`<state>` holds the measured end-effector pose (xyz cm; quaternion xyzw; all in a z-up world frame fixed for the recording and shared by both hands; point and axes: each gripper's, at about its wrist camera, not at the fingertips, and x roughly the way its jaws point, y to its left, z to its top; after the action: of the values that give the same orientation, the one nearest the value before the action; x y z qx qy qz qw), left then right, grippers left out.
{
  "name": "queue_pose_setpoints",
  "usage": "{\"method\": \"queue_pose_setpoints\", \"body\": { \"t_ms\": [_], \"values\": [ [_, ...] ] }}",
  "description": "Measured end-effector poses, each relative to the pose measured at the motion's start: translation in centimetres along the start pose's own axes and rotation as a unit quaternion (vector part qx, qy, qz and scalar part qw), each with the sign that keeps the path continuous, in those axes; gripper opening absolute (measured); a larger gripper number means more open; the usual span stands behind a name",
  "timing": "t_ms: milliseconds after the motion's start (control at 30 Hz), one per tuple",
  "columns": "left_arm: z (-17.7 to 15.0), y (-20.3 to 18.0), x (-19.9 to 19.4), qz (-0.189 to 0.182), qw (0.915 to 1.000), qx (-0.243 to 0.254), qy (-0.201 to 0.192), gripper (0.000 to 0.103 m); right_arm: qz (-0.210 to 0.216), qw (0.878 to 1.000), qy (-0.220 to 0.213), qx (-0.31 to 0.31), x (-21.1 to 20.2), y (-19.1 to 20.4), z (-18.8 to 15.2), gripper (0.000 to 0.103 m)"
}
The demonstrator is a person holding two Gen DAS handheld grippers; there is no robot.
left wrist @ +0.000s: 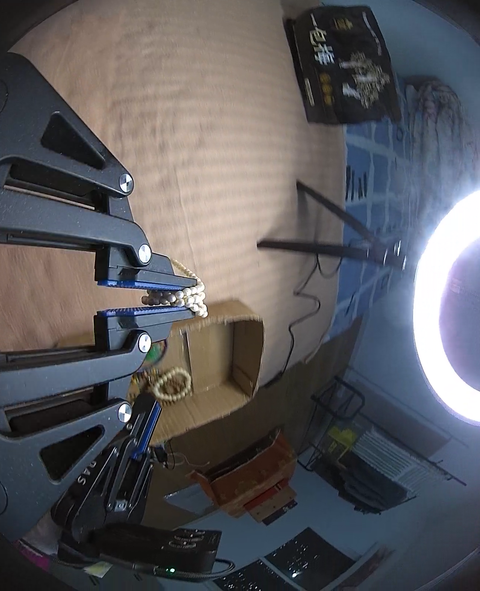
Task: Organize jewelry
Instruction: 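Carry the pearl strand with the left gripper while the right carries the earring over the box, then open the left gripper to drop the pearls while the right drops the earring into the box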
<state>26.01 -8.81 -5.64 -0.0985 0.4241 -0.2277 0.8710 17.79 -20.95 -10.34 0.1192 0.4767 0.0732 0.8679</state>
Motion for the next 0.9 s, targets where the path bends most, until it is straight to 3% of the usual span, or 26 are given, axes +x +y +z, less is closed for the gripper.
{"method": "queue_pose_setpoints", "body": {
  "t_ms": [367, 900],
  "values": [
    [-0.1, -4.1, 2.6, -0.025, 0.9995, 0.021, 0.006, 0.006, -0.014, 0.999, -0.002, 0.029, -0.1, -3.6, 0.3, 0.007],
    [-0.8, -6.3, 6.3, -0.043, 0.9985, 0.026, 0.022, 0.006, -0.023, 0.999, 0.025, 0.033, 1.1, -5.3, -0.9, 0.007]
  ]
}}
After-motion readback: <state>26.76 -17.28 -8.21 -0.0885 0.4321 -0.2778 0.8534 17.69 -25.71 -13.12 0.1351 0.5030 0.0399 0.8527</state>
